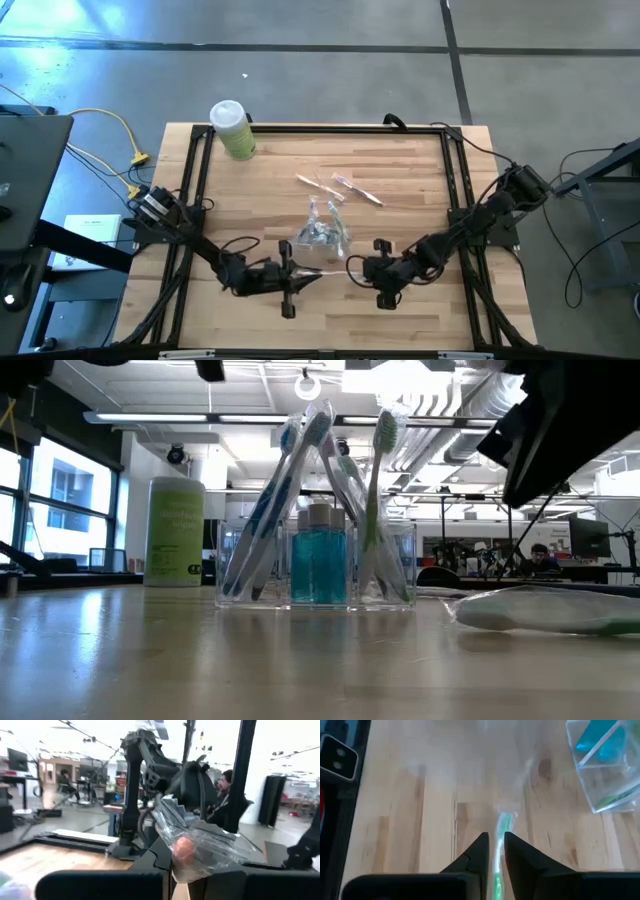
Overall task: Pick & Place toothbrushing station
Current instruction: Put the orange toothbrush into the transparent organizer
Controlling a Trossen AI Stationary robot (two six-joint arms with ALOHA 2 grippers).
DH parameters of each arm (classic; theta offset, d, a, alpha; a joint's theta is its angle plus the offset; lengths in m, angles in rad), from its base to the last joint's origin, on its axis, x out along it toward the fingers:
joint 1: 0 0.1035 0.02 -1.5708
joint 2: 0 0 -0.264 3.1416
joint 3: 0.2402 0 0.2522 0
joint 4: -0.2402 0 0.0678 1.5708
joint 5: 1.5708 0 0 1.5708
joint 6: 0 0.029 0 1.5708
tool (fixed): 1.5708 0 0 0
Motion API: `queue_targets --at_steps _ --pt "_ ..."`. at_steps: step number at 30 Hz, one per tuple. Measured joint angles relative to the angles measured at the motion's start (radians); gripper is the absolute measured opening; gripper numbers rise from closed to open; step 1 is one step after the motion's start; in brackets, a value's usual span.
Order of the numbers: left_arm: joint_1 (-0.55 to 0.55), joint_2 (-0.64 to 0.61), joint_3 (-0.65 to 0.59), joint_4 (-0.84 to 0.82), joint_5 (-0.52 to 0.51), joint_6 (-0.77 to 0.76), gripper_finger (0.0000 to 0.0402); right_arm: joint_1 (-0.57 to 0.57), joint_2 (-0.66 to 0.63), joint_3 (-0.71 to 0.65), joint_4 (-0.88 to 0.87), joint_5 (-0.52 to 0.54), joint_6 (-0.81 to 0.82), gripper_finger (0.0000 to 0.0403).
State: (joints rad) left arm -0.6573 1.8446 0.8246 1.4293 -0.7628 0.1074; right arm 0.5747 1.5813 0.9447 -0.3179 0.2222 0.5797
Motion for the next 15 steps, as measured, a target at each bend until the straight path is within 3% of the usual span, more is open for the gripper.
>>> queue_targets --at_steps 6,15 --pt "-0.031 0.0 0.0 0.015 -0.082 0.069 0.0015 0.002 -0.001 0.0 0.008 0.002 0.005 0.0007" --pt "-0.062 0.001 0.0 0.012 -0.13 0.115 0.002 0.002 -0.001 0.001 -0.062 -0.047 0.079 0.0049"
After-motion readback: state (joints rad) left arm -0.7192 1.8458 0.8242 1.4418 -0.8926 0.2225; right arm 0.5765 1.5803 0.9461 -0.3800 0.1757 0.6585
